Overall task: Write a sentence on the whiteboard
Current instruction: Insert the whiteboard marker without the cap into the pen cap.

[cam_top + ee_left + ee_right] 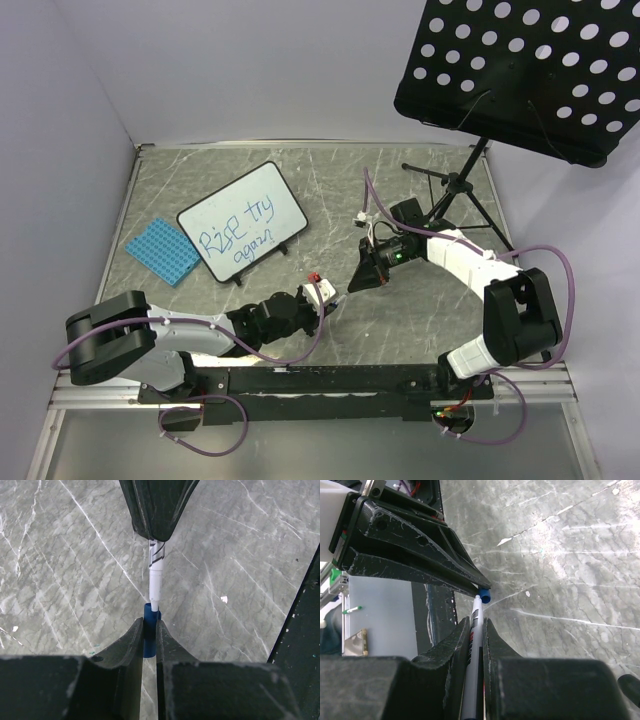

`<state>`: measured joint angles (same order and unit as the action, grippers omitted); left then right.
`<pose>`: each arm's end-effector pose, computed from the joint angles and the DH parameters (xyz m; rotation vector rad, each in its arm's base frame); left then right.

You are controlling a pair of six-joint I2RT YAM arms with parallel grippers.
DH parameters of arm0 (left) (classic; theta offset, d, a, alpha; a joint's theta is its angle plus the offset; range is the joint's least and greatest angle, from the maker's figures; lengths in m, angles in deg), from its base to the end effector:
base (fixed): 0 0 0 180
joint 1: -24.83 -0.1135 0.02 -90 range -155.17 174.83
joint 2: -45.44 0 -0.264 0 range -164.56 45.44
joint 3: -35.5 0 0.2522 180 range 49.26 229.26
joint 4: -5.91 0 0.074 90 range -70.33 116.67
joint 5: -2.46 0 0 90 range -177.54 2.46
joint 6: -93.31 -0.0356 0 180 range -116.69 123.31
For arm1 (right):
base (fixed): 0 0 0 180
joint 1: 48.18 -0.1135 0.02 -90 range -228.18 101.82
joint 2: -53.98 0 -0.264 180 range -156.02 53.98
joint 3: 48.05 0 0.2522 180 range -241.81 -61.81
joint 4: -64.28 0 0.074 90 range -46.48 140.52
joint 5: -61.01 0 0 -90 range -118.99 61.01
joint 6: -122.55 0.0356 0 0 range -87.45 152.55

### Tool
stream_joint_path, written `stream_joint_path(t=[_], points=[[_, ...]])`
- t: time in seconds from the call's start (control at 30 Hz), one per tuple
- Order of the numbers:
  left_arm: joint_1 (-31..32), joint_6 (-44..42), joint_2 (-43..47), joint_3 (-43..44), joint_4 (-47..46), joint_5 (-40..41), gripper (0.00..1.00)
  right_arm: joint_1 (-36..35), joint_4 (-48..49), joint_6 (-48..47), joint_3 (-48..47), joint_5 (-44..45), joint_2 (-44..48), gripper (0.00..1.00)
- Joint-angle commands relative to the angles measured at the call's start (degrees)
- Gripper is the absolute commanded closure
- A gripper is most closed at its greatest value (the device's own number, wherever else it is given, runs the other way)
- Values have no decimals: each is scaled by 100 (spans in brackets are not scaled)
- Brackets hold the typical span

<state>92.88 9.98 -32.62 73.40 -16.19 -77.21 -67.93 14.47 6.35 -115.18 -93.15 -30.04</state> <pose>0.1038 -0.2404 0.1753 0.8814 1.7346 -0.7156 0.2426 0.1211 0.2206 -1.1814 2.0186 1.4248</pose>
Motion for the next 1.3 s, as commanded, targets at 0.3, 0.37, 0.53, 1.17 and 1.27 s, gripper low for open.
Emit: stream_joint_path(t=[0.3,0.37,0.53,1.17,1.27], points=[[-2,97,54,30,-422,-84,99,120,204,-17,-263,-185,299,100],[-2,158,72,-58,-448,-57,99,173,213,0,-245,-184,352,100],[-2,176,168,-103,-466,-31,99,296,142,-52,-253,-167,256,100],[-11,273,212,-103,-554,233,99,278,-42,-202,-289,-237,18,100],[-11,246,212,-85,-572,172,99,261,10,-167,-280,-211,9,100]])
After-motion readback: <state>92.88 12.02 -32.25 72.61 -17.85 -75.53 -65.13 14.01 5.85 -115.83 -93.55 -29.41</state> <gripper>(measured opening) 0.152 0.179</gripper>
